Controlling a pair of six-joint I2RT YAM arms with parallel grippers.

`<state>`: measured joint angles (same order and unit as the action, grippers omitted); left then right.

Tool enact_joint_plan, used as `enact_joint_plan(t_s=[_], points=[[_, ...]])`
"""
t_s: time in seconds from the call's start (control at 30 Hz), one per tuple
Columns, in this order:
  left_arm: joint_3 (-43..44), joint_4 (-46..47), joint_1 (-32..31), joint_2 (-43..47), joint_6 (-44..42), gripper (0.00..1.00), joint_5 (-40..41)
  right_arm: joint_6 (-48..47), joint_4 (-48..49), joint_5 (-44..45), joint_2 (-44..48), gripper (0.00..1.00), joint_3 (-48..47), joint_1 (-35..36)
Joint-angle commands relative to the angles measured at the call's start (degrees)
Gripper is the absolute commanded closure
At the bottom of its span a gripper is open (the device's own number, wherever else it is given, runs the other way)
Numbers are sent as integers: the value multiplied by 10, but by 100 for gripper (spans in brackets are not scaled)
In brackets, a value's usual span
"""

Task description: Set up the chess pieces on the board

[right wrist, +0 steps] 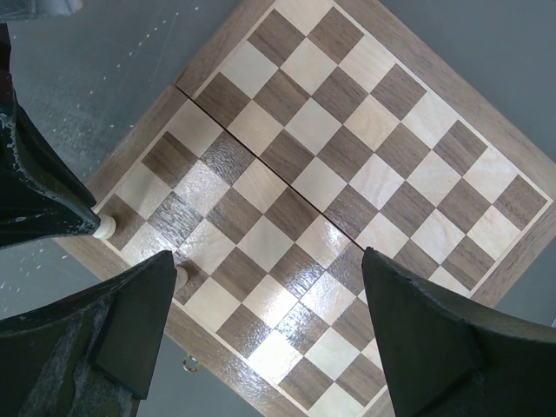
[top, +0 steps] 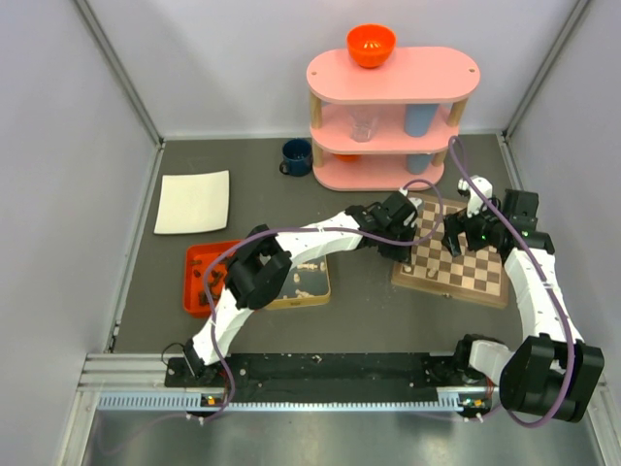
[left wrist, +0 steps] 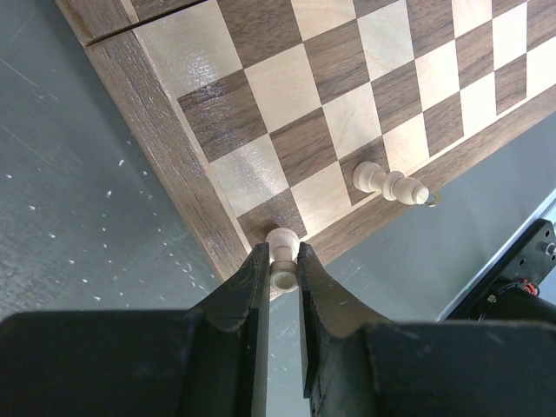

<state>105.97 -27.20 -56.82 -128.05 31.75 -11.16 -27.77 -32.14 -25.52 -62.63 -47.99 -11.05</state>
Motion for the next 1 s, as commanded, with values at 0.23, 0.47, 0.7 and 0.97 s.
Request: enact_joint_plan(t_s=[0.23,0.47,0.7,0.97], points=[[31,-2,-3,-12,-7,86,10,7,23,-3,15,12,-1,-4],[42,-8,-5,-20,-8,81,11,5,24,-2,15,12,0,-4],[42,-8,-5,-20,-9,77,11,6,23,-2,15,12,0,-4],[46,-13,-5,-16,-12,75,16,6,23,-1,15,12,0,-4]])
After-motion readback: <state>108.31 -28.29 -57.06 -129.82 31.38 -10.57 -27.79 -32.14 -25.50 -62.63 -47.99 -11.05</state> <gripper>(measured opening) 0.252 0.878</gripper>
